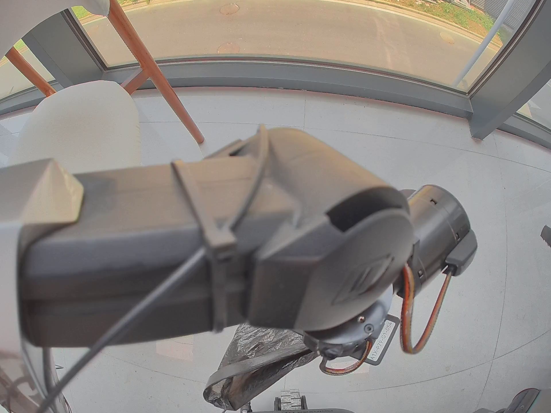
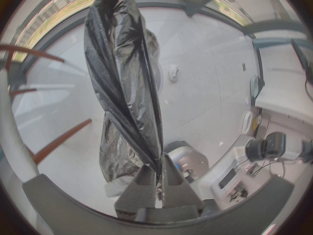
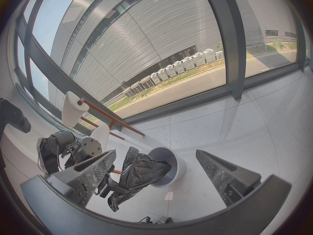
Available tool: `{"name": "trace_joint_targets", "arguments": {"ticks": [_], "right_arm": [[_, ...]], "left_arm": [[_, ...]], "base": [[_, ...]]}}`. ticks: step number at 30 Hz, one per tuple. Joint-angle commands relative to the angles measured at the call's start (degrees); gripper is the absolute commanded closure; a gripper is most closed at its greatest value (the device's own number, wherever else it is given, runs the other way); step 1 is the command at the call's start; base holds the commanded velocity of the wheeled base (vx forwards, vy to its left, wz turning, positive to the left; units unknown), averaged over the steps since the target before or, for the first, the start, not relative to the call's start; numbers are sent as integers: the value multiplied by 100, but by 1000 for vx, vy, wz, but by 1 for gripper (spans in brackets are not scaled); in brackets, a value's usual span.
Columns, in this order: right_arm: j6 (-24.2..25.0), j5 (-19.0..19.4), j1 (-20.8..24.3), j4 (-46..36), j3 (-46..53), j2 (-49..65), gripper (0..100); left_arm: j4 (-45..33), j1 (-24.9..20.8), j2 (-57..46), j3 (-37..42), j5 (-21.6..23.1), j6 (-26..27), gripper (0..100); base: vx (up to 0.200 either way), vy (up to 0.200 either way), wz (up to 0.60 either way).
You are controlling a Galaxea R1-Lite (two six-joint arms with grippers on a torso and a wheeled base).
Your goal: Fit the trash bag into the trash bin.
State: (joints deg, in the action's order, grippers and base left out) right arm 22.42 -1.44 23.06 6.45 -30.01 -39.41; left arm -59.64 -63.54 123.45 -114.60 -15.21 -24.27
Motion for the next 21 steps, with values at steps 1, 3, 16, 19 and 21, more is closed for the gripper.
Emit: {"name": "trace_joint_targets", "arguments": {"ticks": [1, 3, 16, 19, 21], "right_arm": [[105, 100, -601, 23, -295, -849, 0], [228, 241, -768, 14, -488, -1121, 0], [606, 662, -1823, -82, -1006, -2492, 0], [755, 715, -1805, -91, -1103, -2800, 0], [896, 715, -1735, -109, -1165, -2949, 0]], "left_arm": [[189, 201, 267, 1, 45, 740, 100], [189, 193, 267, 1, 168, 757, 100], [321, 535, 258, 1, 1319, 1777, 100], [303, 641, 258, 1, 1460, 2849, 100], [312, 738, 267, 1, 1495, 3798, 100]], "base": [[0, 0, 0], [0, 0, 0], [0, 0, 0], [0, 0, 0], [0, 0, 0]]}}
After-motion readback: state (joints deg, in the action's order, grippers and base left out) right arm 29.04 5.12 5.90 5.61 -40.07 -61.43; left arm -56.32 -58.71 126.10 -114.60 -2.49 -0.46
